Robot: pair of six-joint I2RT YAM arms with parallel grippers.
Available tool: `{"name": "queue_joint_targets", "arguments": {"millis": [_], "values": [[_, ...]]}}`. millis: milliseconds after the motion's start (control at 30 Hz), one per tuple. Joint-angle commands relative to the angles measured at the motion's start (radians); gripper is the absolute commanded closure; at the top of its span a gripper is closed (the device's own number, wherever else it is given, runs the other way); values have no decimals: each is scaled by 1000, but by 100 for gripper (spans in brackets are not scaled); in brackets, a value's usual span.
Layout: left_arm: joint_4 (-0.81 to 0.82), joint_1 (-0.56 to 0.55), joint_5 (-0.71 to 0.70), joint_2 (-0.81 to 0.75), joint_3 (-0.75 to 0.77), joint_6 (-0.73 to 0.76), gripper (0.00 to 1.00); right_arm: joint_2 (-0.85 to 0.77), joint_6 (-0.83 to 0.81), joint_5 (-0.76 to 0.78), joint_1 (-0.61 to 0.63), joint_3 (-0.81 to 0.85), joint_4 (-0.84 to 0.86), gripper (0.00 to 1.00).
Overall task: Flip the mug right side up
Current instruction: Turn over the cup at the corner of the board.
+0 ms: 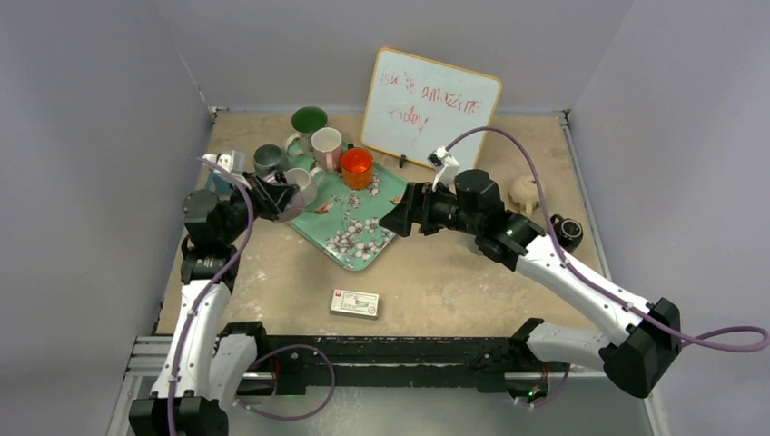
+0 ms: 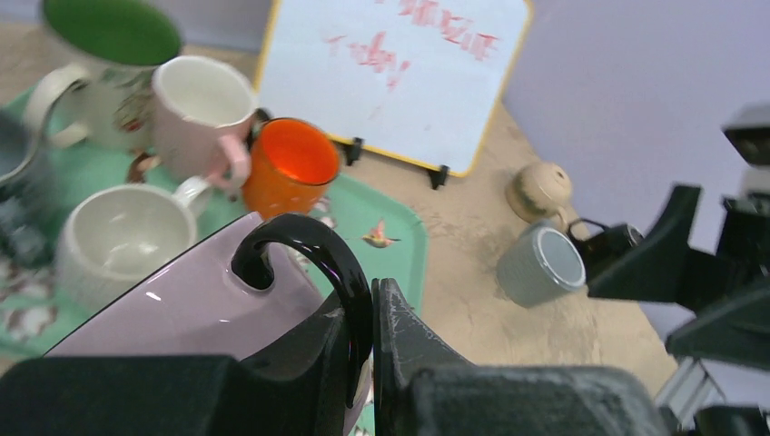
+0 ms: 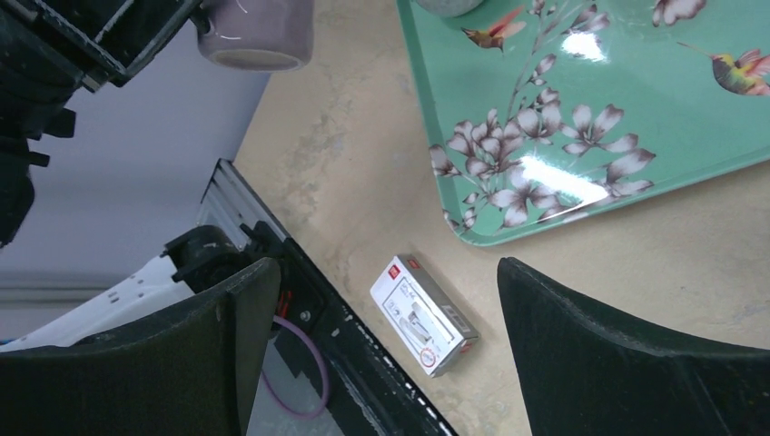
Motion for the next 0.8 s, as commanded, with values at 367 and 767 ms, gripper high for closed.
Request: {"name": "queue_joint_targets", "arguments": {"millis": [367,767], "values": [[332,-361,18,-29,-36,219,100,96,2,-153,-16,258,-123,19],[546,-637,-177,104,-64,575,100,215,-30,-266,-80,526,-371,32]]}}
